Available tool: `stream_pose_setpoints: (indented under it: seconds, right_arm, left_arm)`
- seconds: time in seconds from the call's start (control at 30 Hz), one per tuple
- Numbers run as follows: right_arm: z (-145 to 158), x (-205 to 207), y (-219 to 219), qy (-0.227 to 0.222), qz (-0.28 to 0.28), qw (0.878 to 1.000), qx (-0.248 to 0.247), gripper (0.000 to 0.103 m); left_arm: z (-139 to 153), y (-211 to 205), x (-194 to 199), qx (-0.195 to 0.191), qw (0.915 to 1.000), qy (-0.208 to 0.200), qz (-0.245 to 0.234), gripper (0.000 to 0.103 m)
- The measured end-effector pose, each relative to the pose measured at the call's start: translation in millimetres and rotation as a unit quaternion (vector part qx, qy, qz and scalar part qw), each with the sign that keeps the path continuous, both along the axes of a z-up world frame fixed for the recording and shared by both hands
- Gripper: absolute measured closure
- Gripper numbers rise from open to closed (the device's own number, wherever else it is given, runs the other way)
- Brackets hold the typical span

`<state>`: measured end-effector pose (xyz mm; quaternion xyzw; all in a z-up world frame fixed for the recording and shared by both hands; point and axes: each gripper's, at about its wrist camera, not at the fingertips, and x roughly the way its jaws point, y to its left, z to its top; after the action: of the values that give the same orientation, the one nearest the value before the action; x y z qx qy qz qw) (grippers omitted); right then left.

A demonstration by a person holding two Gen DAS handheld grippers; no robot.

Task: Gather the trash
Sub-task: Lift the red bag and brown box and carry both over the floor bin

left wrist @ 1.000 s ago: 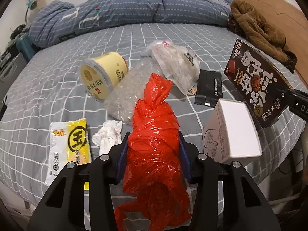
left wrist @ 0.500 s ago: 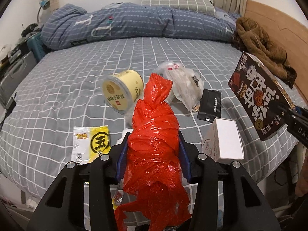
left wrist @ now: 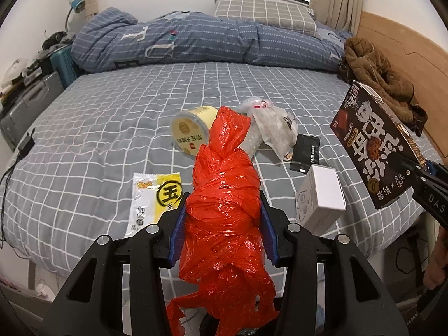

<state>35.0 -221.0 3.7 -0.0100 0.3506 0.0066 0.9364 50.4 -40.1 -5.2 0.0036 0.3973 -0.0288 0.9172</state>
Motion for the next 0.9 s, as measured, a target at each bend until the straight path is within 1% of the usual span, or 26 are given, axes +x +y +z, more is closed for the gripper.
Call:
stream_pose_setpoints:
  seconds: [0.2, 0.53, 0.63, 0.9]
  right_arm:
    - [12.6, -22.1, 9.0, -0.012, 0.004, 1.0, -0.001, 0.062]
    - [23.2, -66.1, 24.2, -0.011, 0.016, 1.0, 0.001, 0.062]
    - [24.2, -78.3, 29.1, -0.01, 0.022, 1.0, 0.005, 0.062]
    - [14.3, -105.7, 45.8, 0.006, 0.039, 0.999, 0.008, 0.062]
  left_arm:
    - [6.2, 10.8, -23.1, -0.005, 0.9999, -0.003, 0.008, 0.059]
    - [20.0, 20.2, -63.1, -0.007, 0.9998, -0.011, 0.016, 0.059]
    - [18.5, 24.0, -75.4, -0.01, 0.9997, -0.007, 0.021, 0.059]
    - [6.0, 31.2, -103.9, -0.011, 0.9995, 0.009, 0.028, 0.059]
